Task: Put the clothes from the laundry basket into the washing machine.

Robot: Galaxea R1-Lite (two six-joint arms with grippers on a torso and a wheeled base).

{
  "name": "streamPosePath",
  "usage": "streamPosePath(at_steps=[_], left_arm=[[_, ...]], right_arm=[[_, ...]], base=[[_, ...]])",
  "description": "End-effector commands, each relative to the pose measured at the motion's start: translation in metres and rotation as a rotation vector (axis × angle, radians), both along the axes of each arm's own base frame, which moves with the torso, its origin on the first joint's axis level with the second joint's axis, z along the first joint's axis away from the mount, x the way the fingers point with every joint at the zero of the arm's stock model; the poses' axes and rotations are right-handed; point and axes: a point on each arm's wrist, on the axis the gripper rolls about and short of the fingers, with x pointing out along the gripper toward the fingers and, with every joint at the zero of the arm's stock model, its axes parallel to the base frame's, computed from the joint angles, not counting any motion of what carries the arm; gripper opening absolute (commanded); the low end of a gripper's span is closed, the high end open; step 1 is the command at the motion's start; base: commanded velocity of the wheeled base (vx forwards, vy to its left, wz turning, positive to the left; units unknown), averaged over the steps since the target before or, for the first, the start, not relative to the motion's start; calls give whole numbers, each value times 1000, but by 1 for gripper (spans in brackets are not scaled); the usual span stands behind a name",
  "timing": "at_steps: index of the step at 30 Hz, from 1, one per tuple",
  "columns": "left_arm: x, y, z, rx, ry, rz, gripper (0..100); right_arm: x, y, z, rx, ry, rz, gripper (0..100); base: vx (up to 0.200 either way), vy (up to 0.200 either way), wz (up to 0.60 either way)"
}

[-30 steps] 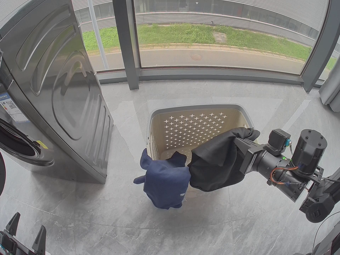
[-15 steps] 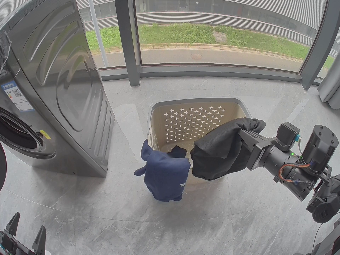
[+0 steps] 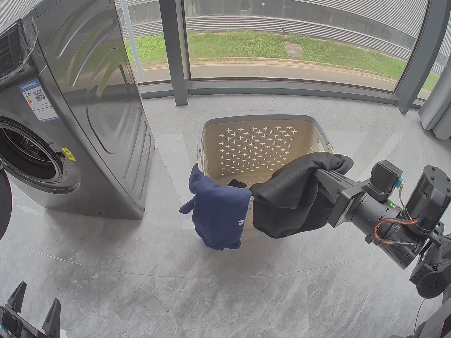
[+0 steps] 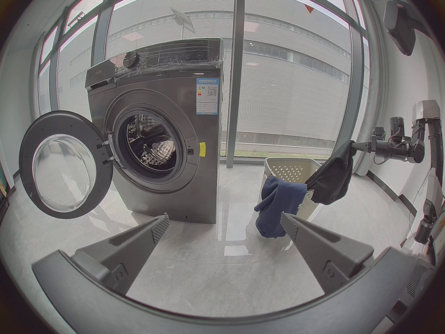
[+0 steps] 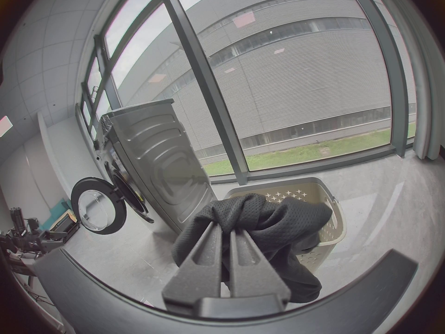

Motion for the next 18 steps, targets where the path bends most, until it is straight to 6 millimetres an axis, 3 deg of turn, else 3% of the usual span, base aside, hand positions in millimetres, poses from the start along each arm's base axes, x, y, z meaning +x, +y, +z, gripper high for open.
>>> streamPosePath(at_steps=[1,18], left_arm=[[0,0,-5,-1,1,-2,100],[0,0,-5,-1,1,0,100]], right_arm=[[-1,1,1,3,-4,3,0],[-7,8,1,8,-5,39,0]], base=[[0,200,0],[0,200,0]])
